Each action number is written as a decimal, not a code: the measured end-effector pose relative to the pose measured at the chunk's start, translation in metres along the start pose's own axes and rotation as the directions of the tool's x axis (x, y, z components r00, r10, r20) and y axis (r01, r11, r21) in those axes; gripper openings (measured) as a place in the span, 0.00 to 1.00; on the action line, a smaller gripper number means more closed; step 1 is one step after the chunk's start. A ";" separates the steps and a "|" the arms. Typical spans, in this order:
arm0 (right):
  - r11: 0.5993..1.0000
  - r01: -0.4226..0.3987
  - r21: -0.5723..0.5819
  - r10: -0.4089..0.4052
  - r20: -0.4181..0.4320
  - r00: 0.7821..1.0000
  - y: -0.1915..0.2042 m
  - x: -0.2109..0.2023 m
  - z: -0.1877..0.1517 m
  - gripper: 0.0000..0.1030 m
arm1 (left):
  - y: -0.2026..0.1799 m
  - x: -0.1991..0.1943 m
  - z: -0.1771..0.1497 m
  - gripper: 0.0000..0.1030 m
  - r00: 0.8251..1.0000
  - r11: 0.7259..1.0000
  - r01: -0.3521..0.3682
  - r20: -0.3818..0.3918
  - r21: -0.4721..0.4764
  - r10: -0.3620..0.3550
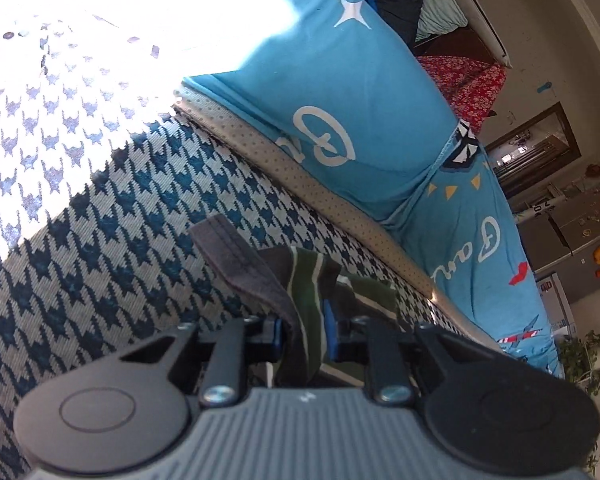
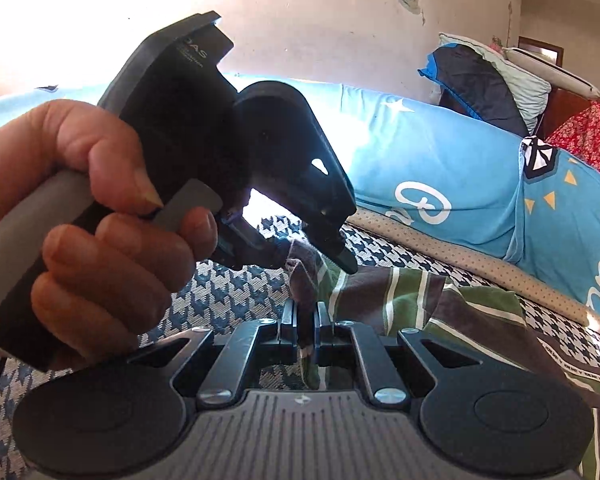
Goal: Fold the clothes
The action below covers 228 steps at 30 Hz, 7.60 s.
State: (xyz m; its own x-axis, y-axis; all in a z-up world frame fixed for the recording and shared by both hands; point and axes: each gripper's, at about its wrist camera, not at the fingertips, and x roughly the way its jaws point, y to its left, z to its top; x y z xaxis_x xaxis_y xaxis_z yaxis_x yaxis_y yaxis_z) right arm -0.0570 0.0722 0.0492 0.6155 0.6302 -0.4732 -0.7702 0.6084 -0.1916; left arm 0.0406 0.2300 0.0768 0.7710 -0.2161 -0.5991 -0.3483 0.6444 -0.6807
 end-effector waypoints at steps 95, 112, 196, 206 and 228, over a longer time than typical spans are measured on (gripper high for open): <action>0.924 0.038 0.381 0.044 -0.206 0.977 -0.134 -0.017 -0.061 0.22 | -0.054 0.029 -0.088 1.00 0.869 0.745 -0.444 0.035 0.498 0.494; 0.945 0.151 0.290 -0.048 -0.332 0.942 -0.089 -0.067 -0.071 0.43 | -0.026 -0.042 -0.152 1.00 0.860 0.741 -0.472 0.063 0.478 0.507; 0.451 0.578 0.680 -0.344 -0.465 0.816 -0.085 -0.301 -0.219 0.80 | -0.049 -0.144 -0.351 1.00 0.902 0.703 -0.405 0.133 0.584 0.410; 0.369 0.558 0.744 -0.317 -0.463 0.828 -0.106 -0.311 -0.243 0.80 | -0.048 -0.141 -0.352 1.00 0.907 0.710 -0.389 0.110 0.587 0.406; 0.573 0.437 0.694 -0.304 -0.315 0.899 -0.111 -0.289 -0.181 0.70 | -0.047 -0.133 -0.340 1.00 0.896 0.710 -0.409 0.103 0.574 0.433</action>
State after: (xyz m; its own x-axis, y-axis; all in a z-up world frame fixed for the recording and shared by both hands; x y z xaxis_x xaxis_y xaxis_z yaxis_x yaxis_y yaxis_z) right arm -0.1799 -0.2646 0.0518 0.7348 0.2297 -0.6381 -0.0565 0.9584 0.2799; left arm -0.2268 -0.0211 0.0451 0.5946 0.1607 -0.7878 -0.2564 0.9666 0.0037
